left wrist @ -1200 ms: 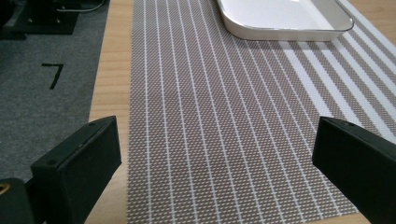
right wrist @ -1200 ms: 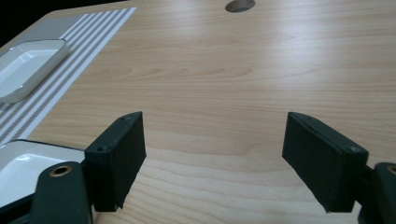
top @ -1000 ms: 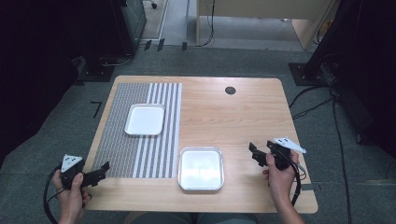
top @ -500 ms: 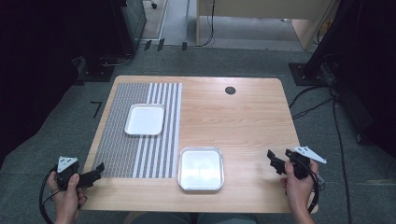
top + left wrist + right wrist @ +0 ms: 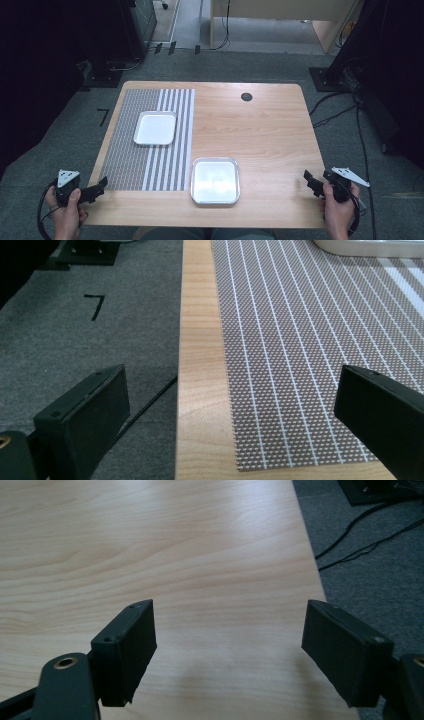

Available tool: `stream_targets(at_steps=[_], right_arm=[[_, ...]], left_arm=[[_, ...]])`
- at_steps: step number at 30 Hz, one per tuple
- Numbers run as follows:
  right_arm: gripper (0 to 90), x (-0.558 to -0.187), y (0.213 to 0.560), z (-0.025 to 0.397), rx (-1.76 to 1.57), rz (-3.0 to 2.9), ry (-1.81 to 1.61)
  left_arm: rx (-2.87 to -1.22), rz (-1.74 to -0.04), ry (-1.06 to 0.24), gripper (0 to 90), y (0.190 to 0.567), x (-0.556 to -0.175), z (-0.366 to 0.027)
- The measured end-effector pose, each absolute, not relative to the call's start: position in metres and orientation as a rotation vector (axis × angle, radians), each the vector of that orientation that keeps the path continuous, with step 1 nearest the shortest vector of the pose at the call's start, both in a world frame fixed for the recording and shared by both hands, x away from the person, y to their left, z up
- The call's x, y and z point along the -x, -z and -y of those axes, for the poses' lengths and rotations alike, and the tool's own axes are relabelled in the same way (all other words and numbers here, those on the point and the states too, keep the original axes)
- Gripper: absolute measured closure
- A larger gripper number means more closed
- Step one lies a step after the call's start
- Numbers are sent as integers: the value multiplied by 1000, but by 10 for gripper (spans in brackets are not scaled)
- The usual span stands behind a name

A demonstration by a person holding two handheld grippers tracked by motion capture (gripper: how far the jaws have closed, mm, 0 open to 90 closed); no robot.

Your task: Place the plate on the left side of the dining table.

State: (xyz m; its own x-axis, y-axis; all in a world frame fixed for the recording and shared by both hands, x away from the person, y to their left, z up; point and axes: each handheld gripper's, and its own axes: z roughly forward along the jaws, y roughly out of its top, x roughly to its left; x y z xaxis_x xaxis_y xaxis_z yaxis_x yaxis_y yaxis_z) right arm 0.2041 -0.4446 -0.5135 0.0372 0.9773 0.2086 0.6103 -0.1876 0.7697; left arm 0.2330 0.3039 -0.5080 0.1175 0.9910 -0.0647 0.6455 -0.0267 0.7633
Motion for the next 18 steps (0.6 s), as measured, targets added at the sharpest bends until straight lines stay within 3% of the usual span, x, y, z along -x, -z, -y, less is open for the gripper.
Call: stream_targets(at_steps=[18], right_arm=[[200,-196,524,439,-1785,-1693,-845]], left_arm=[[-1836,-1629,-633,11,519,-238,-298]])
